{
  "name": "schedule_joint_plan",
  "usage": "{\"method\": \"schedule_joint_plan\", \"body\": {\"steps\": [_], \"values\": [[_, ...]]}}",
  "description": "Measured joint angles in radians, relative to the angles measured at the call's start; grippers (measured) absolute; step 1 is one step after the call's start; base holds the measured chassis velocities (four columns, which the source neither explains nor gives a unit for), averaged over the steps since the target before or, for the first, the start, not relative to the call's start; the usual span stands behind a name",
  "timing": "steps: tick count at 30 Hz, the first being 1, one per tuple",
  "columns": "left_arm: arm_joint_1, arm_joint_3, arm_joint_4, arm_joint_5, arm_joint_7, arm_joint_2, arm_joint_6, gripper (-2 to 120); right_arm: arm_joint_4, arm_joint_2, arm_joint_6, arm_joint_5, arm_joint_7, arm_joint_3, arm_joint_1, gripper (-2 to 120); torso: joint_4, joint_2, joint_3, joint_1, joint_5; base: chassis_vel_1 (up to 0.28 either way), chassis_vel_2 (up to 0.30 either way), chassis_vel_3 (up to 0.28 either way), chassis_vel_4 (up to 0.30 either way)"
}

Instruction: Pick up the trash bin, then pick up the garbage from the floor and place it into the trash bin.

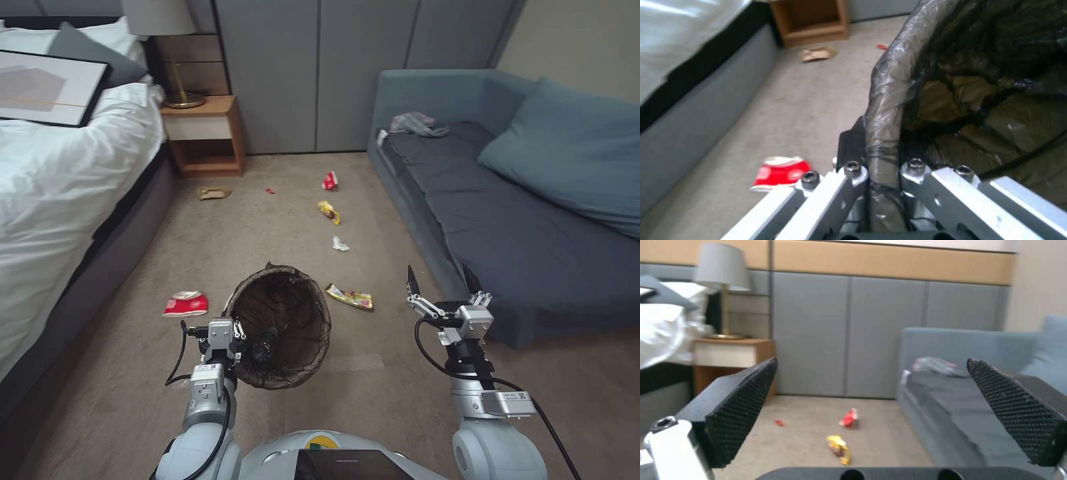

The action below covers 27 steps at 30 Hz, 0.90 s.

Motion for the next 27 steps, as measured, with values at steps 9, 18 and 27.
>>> {"method": "schedule_joint_plan", "body": {"steps": [9,18,27], "values": [[0.003,0.000,0.020,0.031,0.003,-0.004,-0.065,0,0.000,-0.004,0.001,0.004,-0.006,0.001,0.008,100,0.0002,0.000,0.000,0.000,0.0000,0.075,0.066,0.073,0.074],[0.004,0.007,0.023,0.029,0.007,-0.003,-0.071,0,0.000,-0.004,0.010,0.012,-0.013,0.022,0.008,100,0.0000,0.000,0.000,0.000,0.0000,0.000,0.000,0.000,0.000],[0.007,0.007,0.023,0.030,0.007,-0.002,-0.071,0,-0.006,0.002,0.024,0.009,-0.020,0.024,0.009,100,0.0000,0.000,0.000,0.000,0.0000,0.000,0.000,0.000,0.000]]}}
